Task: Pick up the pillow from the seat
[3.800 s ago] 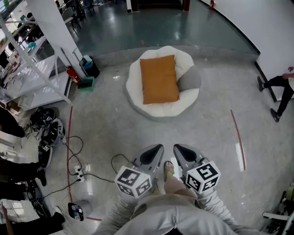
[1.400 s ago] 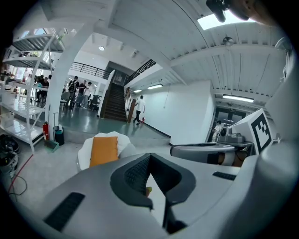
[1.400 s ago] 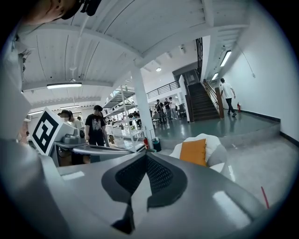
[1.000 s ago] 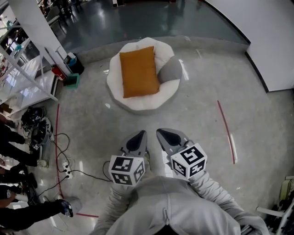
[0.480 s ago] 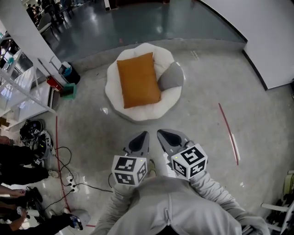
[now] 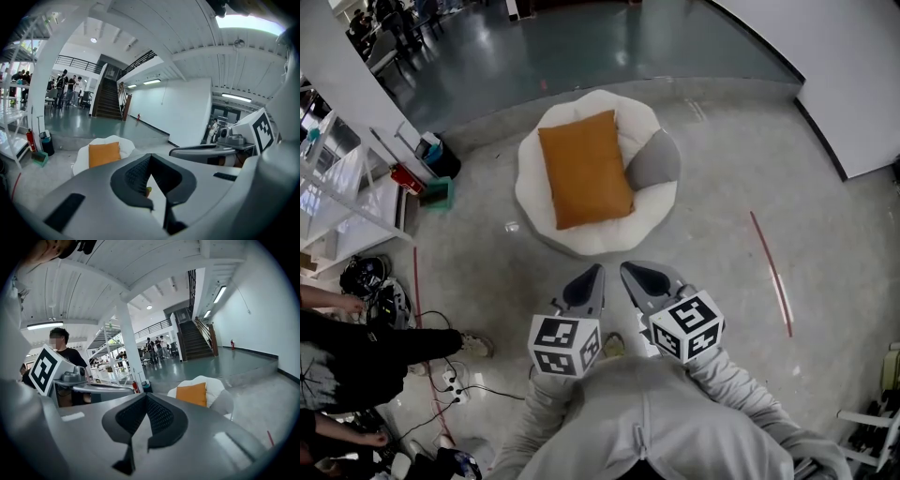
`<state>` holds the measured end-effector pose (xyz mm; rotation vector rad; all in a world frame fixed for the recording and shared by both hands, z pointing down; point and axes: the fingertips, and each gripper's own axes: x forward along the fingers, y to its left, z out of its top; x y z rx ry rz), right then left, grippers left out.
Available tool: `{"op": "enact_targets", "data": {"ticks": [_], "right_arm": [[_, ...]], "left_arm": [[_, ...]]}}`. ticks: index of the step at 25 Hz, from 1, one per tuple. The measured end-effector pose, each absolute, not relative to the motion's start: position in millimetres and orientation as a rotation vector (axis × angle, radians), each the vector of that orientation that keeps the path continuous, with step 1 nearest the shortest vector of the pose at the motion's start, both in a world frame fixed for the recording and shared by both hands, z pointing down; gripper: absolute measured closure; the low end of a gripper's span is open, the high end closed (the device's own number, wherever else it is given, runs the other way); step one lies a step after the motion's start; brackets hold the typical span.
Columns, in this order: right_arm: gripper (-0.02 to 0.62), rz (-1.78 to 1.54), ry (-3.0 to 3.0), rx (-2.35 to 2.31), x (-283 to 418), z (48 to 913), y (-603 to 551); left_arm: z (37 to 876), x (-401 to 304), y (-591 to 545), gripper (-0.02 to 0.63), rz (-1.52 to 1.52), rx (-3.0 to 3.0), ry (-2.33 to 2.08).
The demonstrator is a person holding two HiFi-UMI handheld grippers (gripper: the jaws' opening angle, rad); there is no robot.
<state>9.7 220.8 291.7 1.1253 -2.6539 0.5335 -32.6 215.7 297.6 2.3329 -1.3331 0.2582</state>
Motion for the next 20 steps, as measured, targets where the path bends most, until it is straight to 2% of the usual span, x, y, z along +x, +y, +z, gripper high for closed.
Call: {"op": "enact_targets", "data": {"ticks": [20], "right_arm": [[0.595,0.593,-2.6,1.074,5,318,116]], "left_arm": [[327,-50,118,0.604,0.24,2.24,-1.345]]}}
